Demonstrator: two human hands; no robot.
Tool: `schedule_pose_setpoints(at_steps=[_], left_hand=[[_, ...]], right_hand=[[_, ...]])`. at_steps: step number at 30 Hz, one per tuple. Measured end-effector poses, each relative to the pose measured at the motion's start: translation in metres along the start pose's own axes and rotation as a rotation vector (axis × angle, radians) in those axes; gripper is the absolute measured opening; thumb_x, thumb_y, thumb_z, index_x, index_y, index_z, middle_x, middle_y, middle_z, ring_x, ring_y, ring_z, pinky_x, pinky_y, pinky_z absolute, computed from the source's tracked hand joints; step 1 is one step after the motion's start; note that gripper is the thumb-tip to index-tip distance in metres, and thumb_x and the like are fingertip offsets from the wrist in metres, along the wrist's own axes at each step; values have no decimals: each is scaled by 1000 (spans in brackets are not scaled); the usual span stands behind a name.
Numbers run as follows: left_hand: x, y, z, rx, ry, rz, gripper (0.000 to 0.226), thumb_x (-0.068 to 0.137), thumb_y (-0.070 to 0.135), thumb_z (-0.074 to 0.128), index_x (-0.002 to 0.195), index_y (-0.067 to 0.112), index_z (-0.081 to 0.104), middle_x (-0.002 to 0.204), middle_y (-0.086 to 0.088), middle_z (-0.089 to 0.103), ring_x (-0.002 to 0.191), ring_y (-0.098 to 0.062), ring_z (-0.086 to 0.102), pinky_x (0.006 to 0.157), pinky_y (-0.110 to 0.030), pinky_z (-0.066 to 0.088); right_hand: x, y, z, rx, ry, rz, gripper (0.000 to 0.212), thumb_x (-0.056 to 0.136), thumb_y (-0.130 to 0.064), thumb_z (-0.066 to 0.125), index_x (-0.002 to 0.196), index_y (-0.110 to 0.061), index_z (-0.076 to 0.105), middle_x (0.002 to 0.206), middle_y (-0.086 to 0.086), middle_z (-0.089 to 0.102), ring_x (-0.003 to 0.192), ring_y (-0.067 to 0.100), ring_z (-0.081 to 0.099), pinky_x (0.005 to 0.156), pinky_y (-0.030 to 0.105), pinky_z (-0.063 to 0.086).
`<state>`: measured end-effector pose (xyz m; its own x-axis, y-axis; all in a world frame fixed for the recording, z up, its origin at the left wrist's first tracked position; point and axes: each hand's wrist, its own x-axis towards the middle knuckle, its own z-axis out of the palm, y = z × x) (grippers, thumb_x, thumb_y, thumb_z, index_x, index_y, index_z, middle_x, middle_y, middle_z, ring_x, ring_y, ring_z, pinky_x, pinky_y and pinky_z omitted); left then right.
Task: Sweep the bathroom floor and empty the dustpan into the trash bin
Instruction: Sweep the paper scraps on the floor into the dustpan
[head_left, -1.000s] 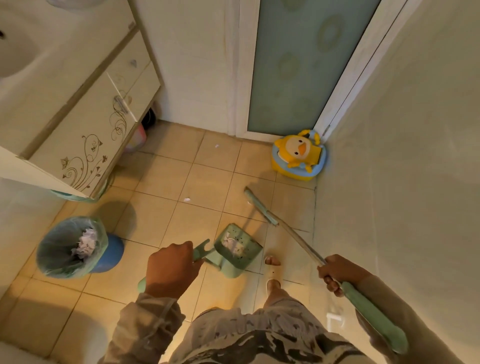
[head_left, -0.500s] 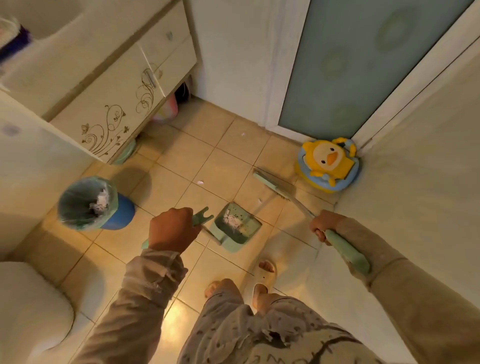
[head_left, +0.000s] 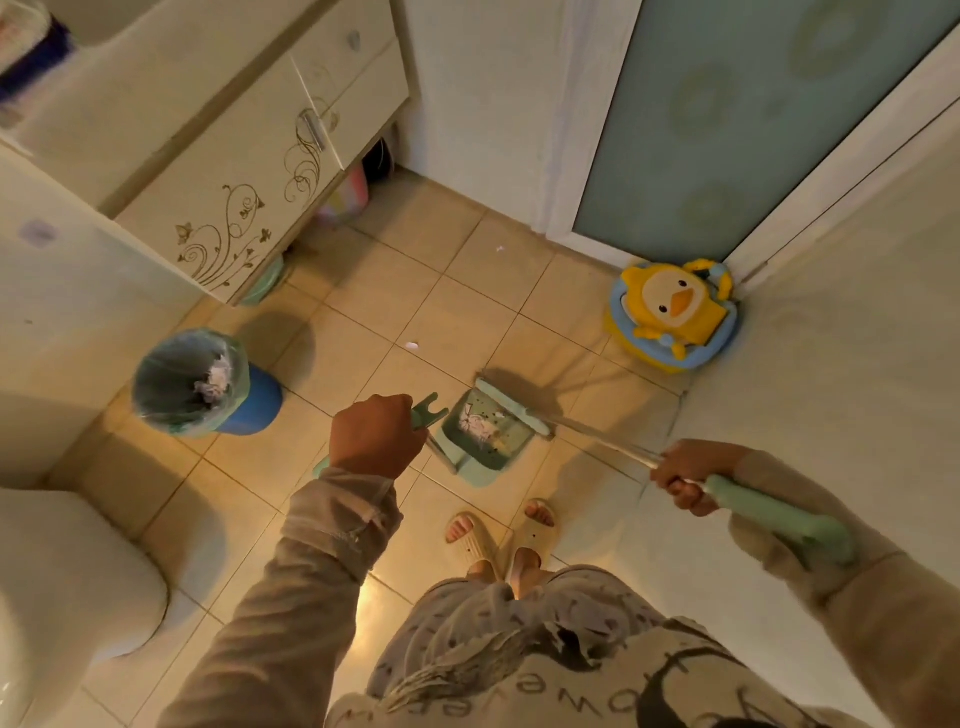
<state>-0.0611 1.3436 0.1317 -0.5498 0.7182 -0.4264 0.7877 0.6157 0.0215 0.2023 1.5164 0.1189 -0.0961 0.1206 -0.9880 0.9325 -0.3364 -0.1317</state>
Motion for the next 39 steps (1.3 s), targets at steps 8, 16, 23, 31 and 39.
schedule_pose_setpoints(at_steps=[8, 16, 23, 31, 39], left_hand=[[1, -8, 0, 12, 17, 21, 30, 93, 36, 50, 105, 12, 64, 96, -9, 70, 88, -27, 65, 76, -31, 50], [-2, -9, 10, 3, 66, 54, 30, 93, 31, 49, 100, 7, 65, 90, -14, 70, 84, -34, 65, 70, -31, 48], [-5, -11, 18, -3, 67, 48, 28, 92, 31, 49, 100, 8, 63, 89, -11, 69, 83, -31, 66, 71, -30, 48], [-11, -35, 18, -45, 45, 53, 31, 91, 37, 50, 102, 12, 63, 94, -9, 70, 86, -30, 66, 76, -33, 52], [-29, -73, 23, -165, 10, -103, 33, 91, 45, 49, 105, 17, 60, 93, -4, 70, 85, -25, 66, 73, -30, 51]], right_hand=[[-9, 11, -6, 8, 83, -22, 24, 91, 0, 39, 70, -11, 39, 31, -3, 39, 19, 5, 34, 30, 8, 29], [14, -19, 50, -469, 269, -62, 29, 85, 0, 47, 60, -10, 39, 58, 6, 43, 49, 15, 42, 37, 20, 39], [4, 4, 62, -78, 55, 28, 25, 87, 3, 39, 65, -9, 38, 38, 2, 40, 23, 8, 37, 35, 10, 31], [-31, 23, 53, 195, 27, 5, 18, 92, 4, 38, 78, -8, 39, 31, -3, 40, 20, 6, 35, 32, 10, 30], [-22, -22, 56, -8, 147, -96, 17, 88, 5, 43, 77, -6, 39, 40, 3, 38, 20, 7, 34, 34, 11, 29]])
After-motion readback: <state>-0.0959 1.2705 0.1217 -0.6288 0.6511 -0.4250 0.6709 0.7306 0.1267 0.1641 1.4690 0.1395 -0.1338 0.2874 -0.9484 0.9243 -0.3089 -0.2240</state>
